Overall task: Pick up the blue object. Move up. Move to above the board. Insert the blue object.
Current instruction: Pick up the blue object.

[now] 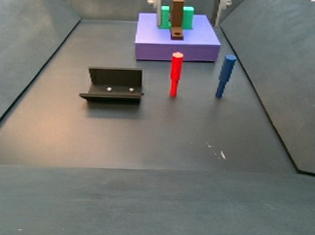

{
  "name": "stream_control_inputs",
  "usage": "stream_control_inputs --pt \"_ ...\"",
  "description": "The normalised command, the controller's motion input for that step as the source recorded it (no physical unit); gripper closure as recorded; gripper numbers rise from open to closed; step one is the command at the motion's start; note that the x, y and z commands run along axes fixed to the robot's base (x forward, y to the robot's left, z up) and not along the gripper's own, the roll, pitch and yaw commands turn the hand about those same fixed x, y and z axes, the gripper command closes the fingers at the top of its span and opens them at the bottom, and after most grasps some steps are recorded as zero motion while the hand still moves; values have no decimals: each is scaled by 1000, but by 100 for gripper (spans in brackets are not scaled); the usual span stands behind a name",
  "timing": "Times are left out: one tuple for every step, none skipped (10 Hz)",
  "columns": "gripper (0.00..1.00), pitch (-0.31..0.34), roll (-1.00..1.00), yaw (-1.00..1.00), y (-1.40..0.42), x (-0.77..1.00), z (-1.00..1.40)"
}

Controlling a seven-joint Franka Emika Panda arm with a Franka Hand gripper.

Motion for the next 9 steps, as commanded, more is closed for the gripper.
stream_control_inputs --pt "0 0 -14 0 0 0 0" --pt "0 0 -37 0 0 0 0" --pt "0 -36 -9 -94 0 -260 0" --pt "0 -74 0 -186 0 -420 0" --pt "0 -110 0 -160 0 -449 0" --pt "0 -147 -26 -106 0 -483 0" --pt "0 -197 -104 0 -94 -343 -14" --pt "0 -183 -111 0 -180 -226 -51" --pt "0 -187 -46 40 -331 -231 -131"
